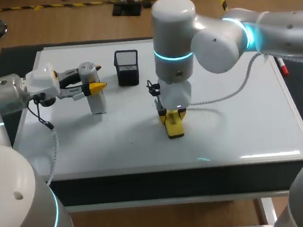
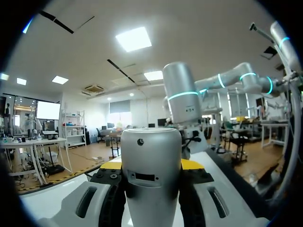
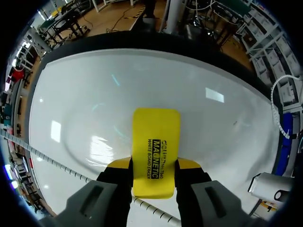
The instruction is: Pick up the inspection probe, press it on each red-marked spot on the whiteboard one by one, put down the probe, pick up the eraser, and wipe off all the red marks.
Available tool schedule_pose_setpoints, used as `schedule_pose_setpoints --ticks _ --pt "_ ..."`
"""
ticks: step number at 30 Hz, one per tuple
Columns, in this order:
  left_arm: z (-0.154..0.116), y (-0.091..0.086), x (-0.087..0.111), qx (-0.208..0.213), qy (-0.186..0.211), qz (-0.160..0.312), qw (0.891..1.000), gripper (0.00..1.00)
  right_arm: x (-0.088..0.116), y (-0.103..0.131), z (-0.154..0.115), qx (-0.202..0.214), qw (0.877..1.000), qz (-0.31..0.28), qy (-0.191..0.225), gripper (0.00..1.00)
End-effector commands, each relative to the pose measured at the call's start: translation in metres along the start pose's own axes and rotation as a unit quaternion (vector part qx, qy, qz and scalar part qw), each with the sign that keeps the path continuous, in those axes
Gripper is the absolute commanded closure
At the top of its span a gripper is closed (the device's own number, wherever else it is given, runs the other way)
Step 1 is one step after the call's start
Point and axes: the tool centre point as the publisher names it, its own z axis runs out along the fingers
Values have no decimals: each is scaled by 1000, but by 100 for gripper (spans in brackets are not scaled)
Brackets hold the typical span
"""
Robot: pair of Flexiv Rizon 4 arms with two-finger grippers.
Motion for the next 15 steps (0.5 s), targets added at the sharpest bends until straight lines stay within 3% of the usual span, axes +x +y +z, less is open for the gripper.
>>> schedule_pose_setpoints --ticks 1,15 --pt "0 0 0 1 0 0 1000 100 20 -3 5 2 1000 7 -6 100" --pt "0 0 0 1 0 0 1000 100 55 -15 2 7 999 46 0 100"
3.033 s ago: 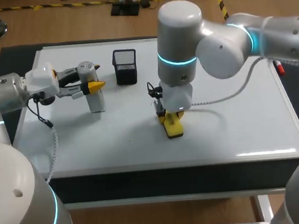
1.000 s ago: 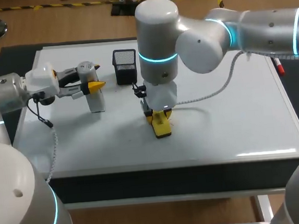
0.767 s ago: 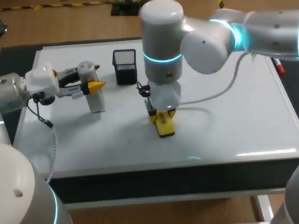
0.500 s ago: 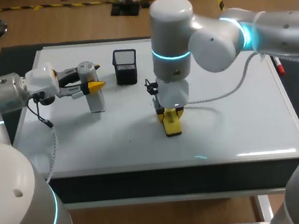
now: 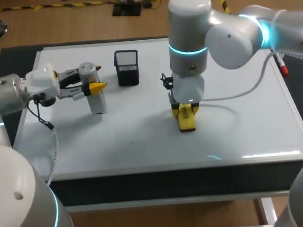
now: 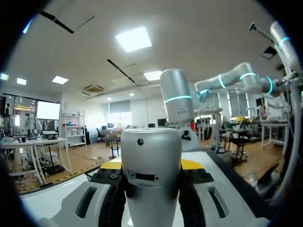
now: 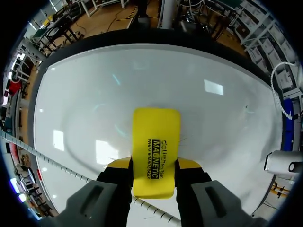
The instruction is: Pick up the inspection probe, press it on each red-marked spot on the whiteboard one by one, put down the probe, pick up the eraser, and wipe off all the red marks.
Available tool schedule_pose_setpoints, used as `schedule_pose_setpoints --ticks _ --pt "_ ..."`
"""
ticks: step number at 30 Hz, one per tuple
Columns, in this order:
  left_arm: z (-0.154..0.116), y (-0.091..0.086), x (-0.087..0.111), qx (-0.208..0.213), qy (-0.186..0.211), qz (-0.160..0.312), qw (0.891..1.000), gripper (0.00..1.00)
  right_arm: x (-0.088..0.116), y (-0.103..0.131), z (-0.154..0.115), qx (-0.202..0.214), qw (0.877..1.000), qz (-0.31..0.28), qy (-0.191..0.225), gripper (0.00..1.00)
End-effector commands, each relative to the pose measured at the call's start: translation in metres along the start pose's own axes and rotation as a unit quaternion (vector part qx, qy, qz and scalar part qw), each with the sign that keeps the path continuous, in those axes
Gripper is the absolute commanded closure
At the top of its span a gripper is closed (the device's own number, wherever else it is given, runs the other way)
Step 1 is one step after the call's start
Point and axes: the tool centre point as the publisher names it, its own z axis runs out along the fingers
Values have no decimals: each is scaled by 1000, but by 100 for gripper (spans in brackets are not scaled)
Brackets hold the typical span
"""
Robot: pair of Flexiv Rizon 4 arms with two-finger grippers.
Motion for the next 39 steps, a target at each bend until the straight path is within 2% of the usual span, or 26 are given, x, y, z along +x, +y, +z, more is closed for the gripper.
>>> schedule_pose_setpoints --ticks 1,6,12,29,35,36,39 --pt "0 0 0 1 0 0 1000 100 13 -5 3 2 1000 1 -2 100" --pt "0 0 0 1 0 0 1000 100 24 -15 -14 4 1000 4 11 100" --pt "0 0 0 1 0 0 1000 100 40 -32 -51 27 999 -6 18 100" --pt "0 0 0 1 0 0 1000 100 40 -32 -51 27 999 -4 17 100" --pt "0 0 0 1 0 0 1000 100 30 -69 -52 46 999 8 13 100" --pt "0 0 0 1 0 0 1000 100 28 -77 -52 34 999 10 -8 100" --pt "0 0 0 1 0 0 1000 100 23 -99 -45 38 999 20 -2 100"
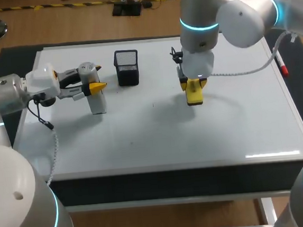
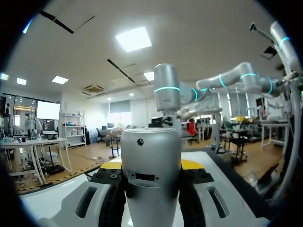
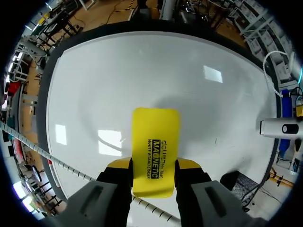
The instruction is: Pick up the inspection probe, press it on each red-marked spot on the whiteboard one by one, put down the probe, pick up the eraser, and wipe off all the red marks.
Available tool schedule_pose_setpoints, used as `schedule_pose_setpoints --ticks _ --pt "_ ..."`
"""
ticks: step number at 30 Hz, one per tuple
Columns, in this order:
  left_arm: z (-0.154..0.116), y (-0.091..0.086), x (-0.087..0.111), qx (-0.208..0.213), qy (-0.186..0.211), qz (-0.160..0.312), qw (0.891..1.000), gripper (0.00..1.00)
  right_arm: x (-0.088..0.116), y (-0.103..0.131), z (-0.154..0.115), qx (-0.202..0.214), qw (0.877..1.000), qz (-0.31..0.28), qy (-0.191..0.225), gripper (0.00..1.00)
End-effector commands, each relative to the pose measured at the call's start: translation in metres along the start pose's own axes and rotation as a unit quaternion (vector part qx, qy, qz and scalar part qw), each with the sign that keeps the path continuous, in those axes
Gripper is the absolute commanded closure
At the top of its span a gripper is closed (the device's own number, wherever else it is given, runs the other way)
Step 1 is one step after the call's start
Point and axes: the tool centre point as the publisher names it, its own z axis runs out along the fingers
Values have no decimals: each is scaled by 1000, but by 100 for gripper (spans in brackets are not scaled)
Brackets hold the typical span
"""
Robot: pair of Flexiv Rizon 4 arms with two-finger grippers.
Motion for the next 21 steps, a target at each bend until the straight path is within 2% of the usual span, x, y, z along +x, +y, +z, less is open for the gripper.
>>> schedule_pose_setpoints --ticks 1,8,11,21 --pt "0 0 0 1 0 0 1000 100 -8 -40 19 -22 1000 7 1 100" --pt "0 0 0 1 0 0 1000 100 -15 -79 27 -27 1000 13 0 100" --pt "0 0 0 1 0 0 1000 100 -16 -92 26 -27 1000 12 -7 100" --pt "0 0 0 1 0 0 1000 100 -13 -131 22 -8 1000 2 6 100"
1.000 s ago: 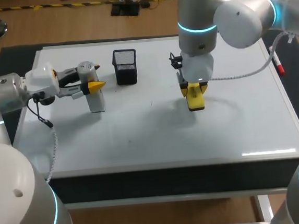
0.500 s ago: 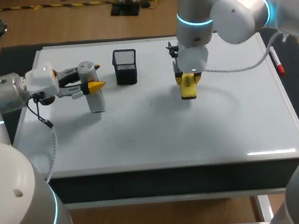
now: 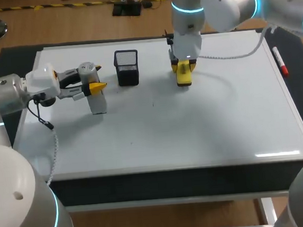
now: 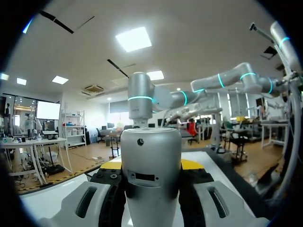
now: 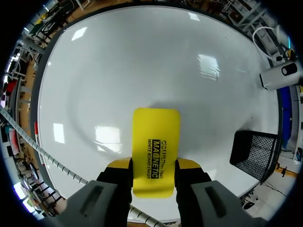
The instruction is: Pick up the inspection probe, press it on each red-marked spot on the whiteboard one by one, put down the probe, pick up the eraser, and wipe off all the red marks.
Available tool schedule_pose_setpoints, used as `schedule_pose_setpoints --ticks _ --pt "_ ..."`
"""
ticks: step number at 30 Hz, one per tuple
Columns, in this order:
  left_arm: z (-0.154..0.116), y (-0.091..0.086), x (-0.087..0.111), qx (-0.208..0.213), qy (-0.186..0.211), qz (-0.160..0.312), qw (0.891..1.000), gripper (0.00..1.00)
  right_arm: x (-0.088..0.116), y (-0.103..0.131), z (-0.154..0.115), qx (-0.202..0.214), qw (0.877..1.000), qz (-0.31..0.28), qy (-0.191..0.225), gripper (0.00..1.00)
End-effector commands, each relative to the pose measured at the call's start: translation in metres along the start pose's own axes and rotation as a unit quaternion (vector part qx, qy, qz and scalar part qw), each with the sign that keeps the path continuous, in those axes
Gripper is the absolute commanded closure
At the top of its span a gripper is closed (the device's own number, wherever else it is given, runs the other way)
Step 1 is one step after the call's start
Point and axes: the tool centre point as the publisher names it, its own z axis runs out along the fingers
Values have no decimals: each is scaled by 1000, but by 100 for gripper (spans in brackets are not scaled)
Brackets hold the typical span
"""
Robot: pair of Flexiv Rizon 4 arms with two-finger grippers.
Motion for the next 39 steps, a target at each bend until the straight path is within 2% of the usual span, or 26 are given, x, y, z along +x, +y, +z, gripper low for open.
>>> schedule_pose_setpoints --ticks 1,13,30,33,34,35,39 --pt "0 0 0 1 0 0 1000 100 -2 -20 -1 -12 1000 -5 10 100" --pt "0 0 0 1 0 0 1000 100 3 -49 2 1 1000 -6 17 100" --pt "0 0 0 1 0 0 1000 100 14 -54 16 -10 1000 -18 12 100" --pt "0 0 0 1 0 0 1000 100 18 -54 18 -9 1000 -15 26 100" --pt "0 0 0 1 0 0 1000 100 19 -54 18 -9 1000 -14 26 89" --pt "0 0 0 1 0 0 1000 100 21 -54 19 -10 1000 -8 24 0" --pt "0 0 0 1 0 0 1000 100 26 -54 16 -8 1000 -2 22 0"
